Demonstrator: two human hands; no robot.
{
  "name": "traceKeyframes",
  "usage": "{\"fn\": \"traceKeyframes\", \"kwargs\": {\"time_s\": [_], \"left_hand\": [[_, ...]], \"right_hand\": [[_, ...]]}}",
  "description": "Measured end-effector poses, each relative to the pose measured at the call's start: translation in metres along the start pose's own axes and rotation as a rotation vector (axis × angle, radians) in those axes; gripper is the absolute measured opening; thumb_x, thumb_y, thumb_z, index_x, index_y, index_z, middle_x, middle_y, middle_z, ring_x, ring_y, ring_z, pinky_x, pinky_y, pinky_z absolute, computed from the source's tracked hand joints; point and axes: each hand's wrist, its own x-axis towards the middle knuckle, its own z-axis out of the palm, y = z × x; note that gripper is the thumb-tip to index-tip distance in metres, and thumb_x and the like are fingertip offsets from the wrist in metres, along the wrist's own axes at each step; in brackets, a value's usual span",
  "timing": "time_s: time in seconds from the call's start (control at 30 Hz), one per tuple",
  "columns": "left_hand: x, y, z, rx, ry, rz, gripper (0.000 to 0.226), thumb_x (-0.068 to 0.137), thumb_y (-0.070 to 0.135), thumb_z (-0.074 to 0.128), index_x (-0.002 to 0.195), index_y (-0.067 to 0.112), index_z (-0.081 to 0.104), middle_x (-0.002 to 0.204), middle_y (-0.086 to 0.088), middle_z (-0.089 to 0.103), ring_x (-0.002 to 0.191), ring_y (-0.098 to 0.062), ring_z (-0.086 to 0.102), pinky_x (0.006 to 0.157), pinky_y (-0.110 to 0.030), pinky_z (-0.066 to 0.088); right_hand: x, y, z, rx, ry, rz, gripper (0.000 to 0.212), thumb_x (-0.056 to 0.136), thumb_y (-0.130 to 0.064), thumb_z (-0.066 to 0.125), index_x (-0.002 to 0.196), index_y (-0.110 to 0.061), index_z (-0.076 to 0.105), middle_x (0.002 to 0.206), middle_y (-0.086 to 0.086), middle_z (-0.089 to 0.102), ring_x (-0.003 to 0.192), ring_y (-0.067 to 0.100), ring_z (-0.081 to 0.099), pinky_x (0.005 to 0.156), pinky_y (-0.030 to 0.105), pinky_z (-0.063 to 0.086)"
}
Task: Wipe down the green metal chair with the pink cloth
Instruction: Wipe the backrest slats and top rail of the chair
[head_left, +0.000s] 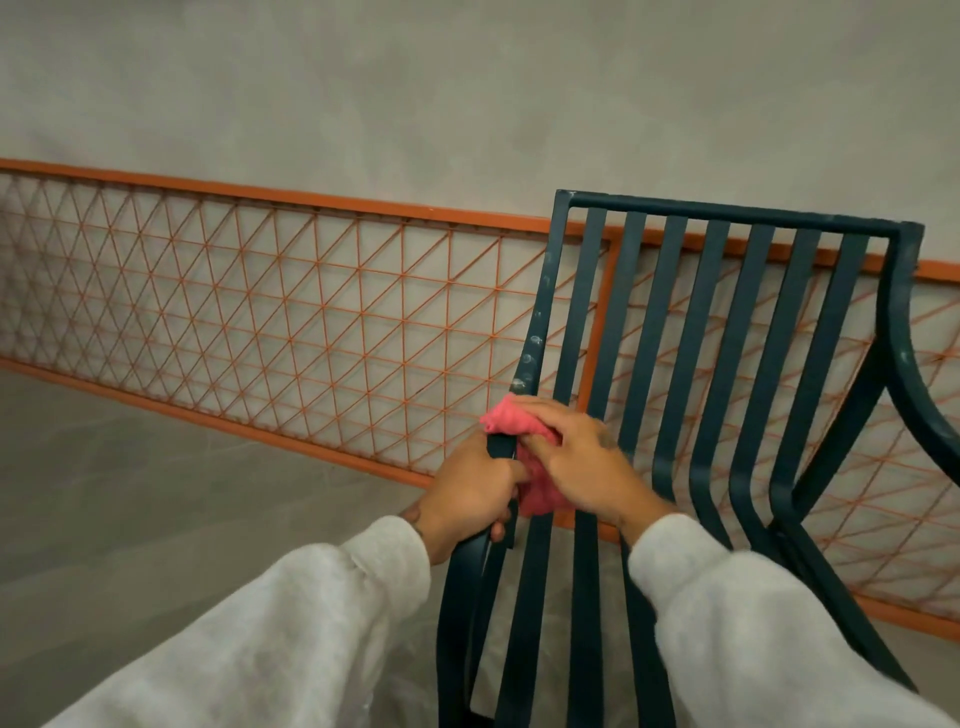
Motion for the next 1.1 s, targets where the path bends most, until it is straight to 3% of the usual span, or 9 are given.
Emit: {"fn": "traceKeyframes", "kwargs": {"time_s": [0.17,0.33,0.43,0.5,0.57,0.73,0.87,1.0,1.1], "left_hand": [[0.004,-0.004,0.000,-0.012,0.009,0.005,0.014,0.088,0.006,0.049,0.087,0.018,0.055,0.069,-0.007,0.050,0.040,-0.009,0.040,0.038,-0.023,0.037],[0.004,-0.004,0.000,-0.045,-0.008,0.006,0.019,0.087,0.004,0.051,0.089,0.022,0.053,0.061,0.000,0.049,0.040,-0.009,0.041,0.037,-0.023,0.036],[0.004,-0.005,0.000,-0.049,-0.019,0.033,0.019,0.085,0.001,0.051,0.084,0.020,0.055,0.057,0.000,0.046,0.039,-0.011,0.039,0.037,-0.023,0.035],[0.004,-0.006,0.000,-0.044,-0.028,0.042,0.019,0.085,0.000,0.050,0.081,0.018,0.056,0.057,-0.002,0.045,0.040,-0.013,0.038,0.038,-0.023,0.035],[0.003,-0.006,-0.001,-0.044,-0.028,0.043,0.021,0.086,0.000,0.050,0.083,0.020,0.054,0.055,0.001,0.047,0.040,-0.012,0.039,0.038,-0.024,0.036],[0.005,-0.007,-0.001,-0.058,-0.021,0.029,0.023,0.085,0.001,0.051,0.098,0.020,0.052,0.060,-0.001,0.048,0.041,-0.011,0.040,0.038,-0.024,0.036],[0.006,-0.009,-0.001,-0.066,-0.020,0.041,0.015,0.085,0.002,0.052,0.089,0.016,0.056,0.060,-0.003,0.047,0.040,-0.012,0.040,0.038,-0.023,0.036],[0.005,-0.008,-0.001,-0.065,-0.011,0.035,0.018,0.087,0.003,0.051,0.090,0.021,0.052,0.061,0.000,0.046,0.042,-0.012,0.040,0.039,-0.024,0.036],[0.004,-0.007,0.000,-0.071,-0.014,0.040,0.022,0.086,0.001,0.051,0.095,0.022,0.052,0.060,0.000,0.047,0.041,-0.010,0.040,0.038,-0.024,0.035]], "right_hand": [[-0.004,0.012,-0.009,0.129,-0.100,0.027,0.043,0.097,-0.002,0.054,0.126,-0.031,0.067,0.130,-0.021,0.062,0.123,-0.010,0.052,0.101,0.006,0.038],[0.004,0.010,0.005,0.126,0.039,-0.013,0.043,0.096,0.002,0.051,0.118,-0.030,0.070,0.120,-0.028,0.062,0.114,-0.019,0.052,0.096,0.001,0.035],[-0.008,0.019,0.009,0.146,0.013,-0.025,0.048,0.095,0.005,0.051,0.126,-0.028,0.067,0.134,-0.019,0.060,0.129,-0.006,0.049,0.112,0.018,0.032],[-0.010,0.022,0.003,0.184,-0.035,-0.007,0.047,0.096,0.003,0.052,0.125,-0.030,0.067,0.135,-0.017,0.061,0.129,-0.001,0.051,0.112,0.024,0.036],[-0.005,0.019,-0.001,0.158,-0.025,0.010,0.044,0.096,0.000,0.053,0.121,-0.033,0.069,0.130,-0.018,0.064,0.125,-0.003,0.054,0.109,0.023,0.040],[0.001,0.004,0.009,0.101,0.058,-0.007,0.044,0.096,0.005,0.049,0.115,-0.028,0.071,0.114,-0.026,0.064,0.104,-0.021,0.055,0.090,-0.001,0.038],[-0.014,0.008,0.000,0.080,-0.048,-0.030,0.050,0.095,0.006,0.048,0.126,-0.029,0.067,0.131,-0.019,0.061,0.125,-0.012,0.049,0.106,0.006,0.033],[-0.002,0.010,-0.011,-0.039,-0.082,-0.002,0.051,0.096,0.002,0.046,0.130,-0.032,0.063,0.135,-0.016,0.060,0.128,-0.001,0.050,0.109,0.019,0.037],[0.007,0.002,-0.004,-0.110,-0.041,-0.032,0.049,0.095,0.004,0.046,0.129,-0.025,0.064,0.133,-0.016,0.058,0.123,-0.004,0.049,0.109,0.008,0.032]]}}
